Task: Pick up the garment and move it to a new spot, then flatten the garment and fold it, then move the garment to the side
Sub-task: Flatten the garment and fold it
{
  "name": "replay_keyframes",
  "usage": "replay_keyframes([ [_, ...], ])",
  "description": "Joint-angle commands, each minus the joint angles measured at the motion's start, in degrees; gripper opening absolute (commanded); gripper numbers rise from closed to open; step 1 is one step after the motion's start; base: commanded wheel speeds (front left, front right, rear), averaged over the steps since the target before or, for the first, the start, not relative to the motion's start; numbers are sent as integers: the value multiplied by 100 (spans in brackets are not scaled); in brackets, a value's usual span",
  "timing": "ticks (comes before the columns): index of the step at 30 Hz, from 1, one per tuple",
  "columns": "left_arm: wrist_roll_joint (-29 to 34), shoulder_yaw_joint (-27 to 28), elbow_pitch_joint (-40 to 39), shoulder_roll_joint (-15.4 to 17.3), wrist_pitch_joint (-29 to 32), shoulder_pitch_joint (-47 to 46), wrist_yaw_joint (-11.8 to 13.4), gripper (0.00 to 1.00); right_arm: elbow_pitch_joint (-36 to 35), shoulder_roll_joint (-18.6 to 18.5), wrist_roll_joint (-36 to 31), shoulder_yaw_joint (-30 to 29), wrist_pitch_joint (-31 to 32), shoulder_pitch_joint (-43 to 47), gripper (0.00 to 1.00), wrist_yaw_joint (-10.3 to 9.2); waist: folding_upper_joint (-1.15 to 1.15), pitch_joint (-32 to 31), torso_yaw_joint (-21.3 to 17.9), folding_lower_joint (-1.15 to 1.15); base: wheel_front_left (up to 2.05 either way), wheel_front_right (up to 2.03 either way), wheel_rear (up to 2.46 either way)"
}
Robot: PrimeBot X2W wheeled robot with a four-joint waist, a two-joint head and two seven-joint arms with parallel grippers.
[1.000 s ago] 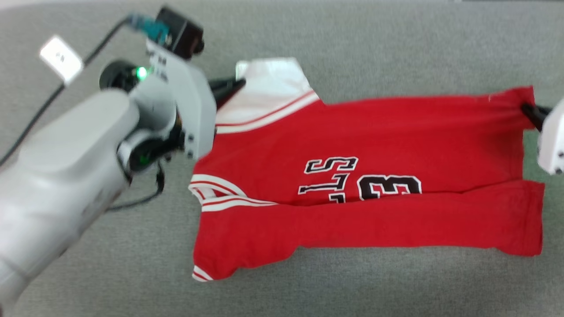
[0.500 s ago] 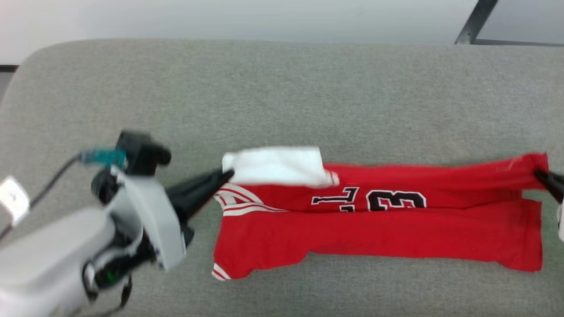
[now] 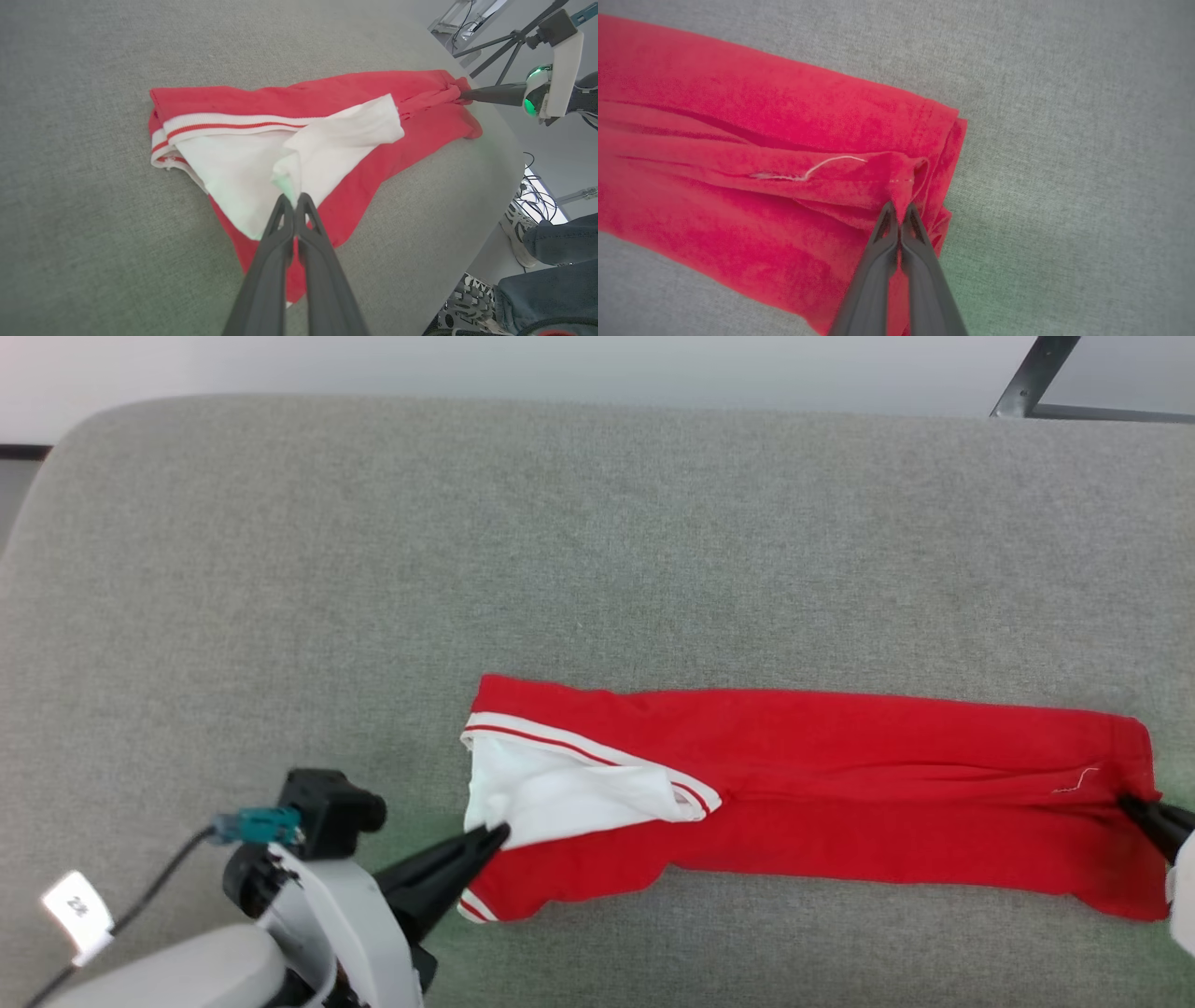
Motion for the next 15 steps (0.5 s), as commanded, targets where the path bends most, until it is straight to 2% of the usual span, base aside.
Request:
replay_keyframes([
  [1, 30, 0, 41, -66, -23, 95, 43, 0, -30, 97, -98, -73, 23, 88, 0, -2, 0, 32, -6, 0, 0, 0, 0],
  [4, 170, -7, 194, -236, 23, 169, 119, 0, -19, 244, -182, -206, 81, 147, 0, -2, 0, 66, 1, 0, 0, 0, 0],
  [6, 217, -12, 287, -344, -22, 203, 160, 0, -17, 328, -251, -278, 89, 163, 5, -2, 0, 82, 2, 0, 0, 0, 0],
  [7, 222, -6, 338, -386, -46, 213, 169, 0, -18, 369, -255, -311, 82, 170, 14, -2, 0, 87, 3, 0, 0, 0, 0],
  [8, 256, 8, 386, -414, -82, 208, 199, 16, -25, 414, -281, -368, 55, 177, 30, -2, 0, 87, 5, 0, 0, 0, 0],
  [9, 258, 26, 418, -441, -122, 209, 211, 36, -36, 452, -309, -417, 26, 187, 49, -2, 0, 82, 6, 0, 0, 0, 0],
  [10, 262, 42, 451, -470, -159, 216, 222, 56, -47, 487, -311, -460, 1, 198, 97, -2, 0, 75, 6, 0, 0, 0, 0],
  [11, 284, 58, 489, -477, -192, 221, 249, 100, -73, 524, -299, -499, -5, 211, 100, -2, 0, 65, 3, 0, 0, 0, 0],
  [15, 315, 184, 495, -435, -344, 280, 331, 100, -270, 588, -120, -683, 98, 300, 100, -2, 0, -11, -25, 0, 0, 0, 0],
])
